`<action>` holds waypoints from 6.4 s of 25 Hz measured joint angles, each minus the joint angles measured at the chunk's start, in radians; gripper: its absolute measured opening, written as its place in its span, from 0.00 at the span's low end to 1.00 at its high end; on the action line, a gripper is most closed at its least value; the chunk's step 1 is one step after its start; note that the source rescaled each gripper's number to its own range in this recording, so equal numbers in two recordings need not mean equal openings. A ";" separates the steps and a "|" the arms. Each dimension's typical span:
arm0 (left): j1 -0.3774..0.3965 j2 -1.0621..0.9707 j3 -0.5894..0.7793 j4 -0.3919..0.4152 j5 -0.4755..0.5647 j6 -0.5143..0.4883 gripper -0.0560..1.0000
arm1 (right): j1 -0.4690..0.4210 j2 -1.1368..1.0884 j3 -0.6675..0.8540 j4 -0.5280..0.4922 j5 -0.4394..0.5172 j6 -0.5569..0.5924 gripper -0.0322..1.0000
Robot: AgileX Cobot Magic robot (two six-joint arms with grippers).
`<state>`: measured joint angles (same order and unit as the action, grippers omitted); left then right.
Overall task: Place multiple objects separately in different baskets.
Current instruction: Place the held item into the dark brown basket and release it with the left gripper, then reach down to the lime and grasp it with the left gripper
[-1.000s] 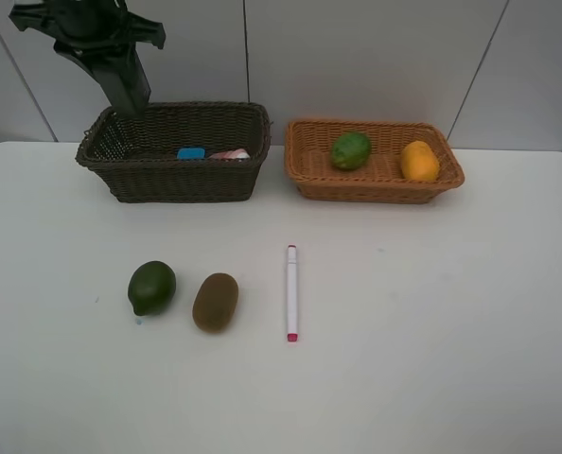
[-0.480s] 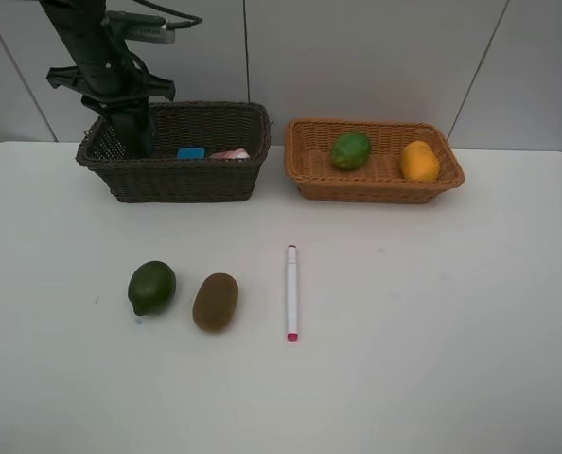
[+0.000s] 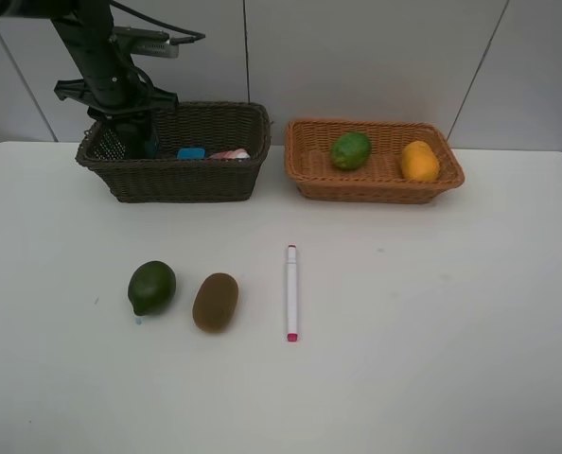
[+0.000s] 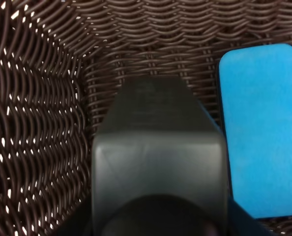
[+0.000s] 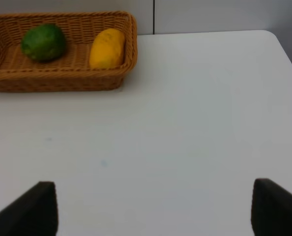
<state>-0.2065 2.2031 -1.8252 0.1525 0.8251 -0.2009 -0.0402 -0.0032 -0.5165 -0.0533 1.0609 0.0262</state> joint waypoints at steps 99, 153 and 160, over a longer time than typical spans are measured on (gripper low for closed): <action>-0.300 -0.546 0.840 -0.200 0.013 -0.049 0.96 | 0.000 0.000 0.000 0.000 0.000 0.000 0.98; -0.278 -0.302 0.929 -0.174 -0.339 -0.060 0.96 | 0.000 0.000 0.000 0.000 0.000 0.000 0.98; -0.278 -0.302 0.929 -0.176 -0.339 -0.060 0.66 | 0.000 0.000 0.000 0.000 0.000 0.000 0.98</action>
<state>-0.4841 1.9015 -0.8966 -0.0233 0.4858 -0.2610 -0.0402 -0.0032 -0.5165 -0.0533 1.0609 0.0262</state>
